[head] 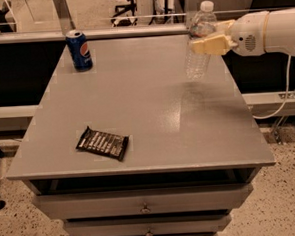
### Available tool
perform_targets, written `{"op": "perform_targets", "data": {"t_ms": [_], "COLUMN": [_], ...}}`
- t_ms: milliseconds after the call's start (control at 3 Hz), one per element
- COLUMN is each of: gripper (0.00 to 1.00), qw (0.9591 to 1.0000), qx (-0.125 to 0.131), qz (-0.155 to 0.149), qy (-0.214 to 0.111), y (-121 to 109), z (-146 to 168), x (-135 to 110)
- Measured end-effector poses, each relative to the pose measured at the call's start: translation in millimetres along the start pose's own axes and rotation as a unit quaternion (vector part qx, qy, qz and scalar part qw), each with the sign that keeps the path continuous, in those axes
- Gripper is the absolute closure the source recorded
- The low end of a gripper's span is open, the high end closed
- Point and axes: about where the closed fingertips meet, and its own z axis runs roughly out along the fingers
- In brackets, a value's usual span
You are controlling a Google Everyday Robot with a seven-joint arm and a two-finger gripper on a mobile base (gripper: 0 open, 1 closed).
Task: Move water bottle near rxbar chocolate
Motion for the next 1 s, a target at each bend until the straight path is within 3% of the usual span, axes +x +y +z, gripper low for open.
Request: {"op": "perform_targets", "data": {"t_ms": [667,1000], "gripper": [1.00,1.00], "qw": [0.9999,0.9982], "qx": [-0.014,-0.046], "qz": [-0.006,0.010], "qy": [-0.008,-0.038], "y": [17.4,60.5], "z": [5.8,22.7], "x": [-10.6,-24.7]}}
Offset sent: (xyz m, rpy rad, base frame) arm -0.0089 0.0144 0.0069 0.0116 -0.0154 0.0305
